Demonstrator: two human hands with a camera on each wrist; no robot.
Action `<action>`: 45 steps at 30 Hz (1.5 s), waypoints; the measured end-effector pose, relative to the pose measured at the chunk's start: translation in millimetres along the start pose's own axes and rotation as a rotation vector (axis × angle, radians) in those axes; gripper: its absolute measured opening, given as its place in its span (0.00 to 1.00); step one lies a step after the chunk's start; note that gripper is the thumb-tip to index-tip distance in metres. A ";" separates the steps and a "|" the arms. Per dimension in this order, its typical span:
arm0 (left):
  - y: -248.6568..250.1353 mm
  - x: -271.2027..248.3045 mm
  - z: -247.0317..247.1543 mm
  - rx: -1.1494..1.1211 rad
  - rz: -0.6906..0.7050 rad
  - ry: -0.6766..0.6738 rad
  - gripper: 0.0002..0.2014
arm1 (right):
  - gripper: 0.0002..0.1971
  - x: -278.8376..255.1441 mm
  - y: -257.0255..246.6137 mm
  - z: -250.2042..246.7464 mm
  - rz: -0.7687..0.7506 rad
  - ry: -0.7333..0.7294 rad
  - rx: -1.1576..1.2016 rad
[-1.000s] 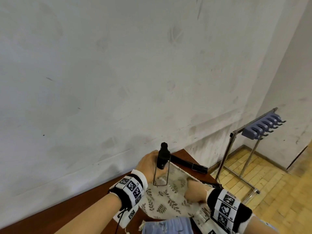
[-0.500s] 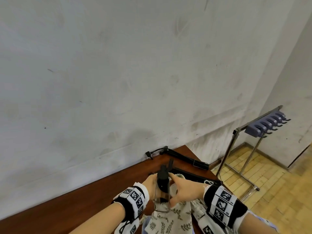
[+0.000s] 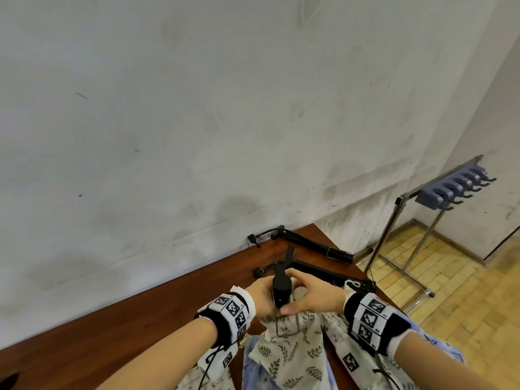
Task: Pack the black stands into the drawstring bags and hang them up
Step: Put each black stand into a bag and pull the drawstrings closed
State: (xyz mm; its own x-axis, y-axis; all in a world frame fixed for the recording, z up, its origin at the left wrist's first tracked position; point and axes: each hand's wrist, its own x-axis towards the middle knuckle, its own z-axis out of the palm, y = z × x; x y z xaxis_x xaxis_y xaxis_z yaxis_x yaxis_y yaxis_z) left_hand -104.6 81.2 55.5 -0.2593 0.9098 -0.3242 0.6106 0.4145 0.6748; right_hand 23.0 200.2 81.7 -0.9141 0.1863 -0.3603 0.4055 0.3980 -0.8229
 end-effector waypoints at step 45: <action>31.4 -17.3 -60.8 -0.323 -0.092 0.645 0.09 | 0.28 -7.4 -38.7 -17.5 -0.215 0.303 0.362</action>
State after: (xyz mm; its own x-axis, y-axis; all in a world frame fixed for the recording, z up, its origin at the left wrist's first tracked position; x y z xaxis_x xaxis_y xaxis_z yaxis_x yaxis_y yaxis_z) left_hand -126.5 79.8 122.6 -0.7492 0.6624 -0.0010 0.3398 0.3856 0.8578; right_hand 14.2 199.1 123.9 -0.9108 0.4075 -0.0666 0.1299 0.1296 -0.9830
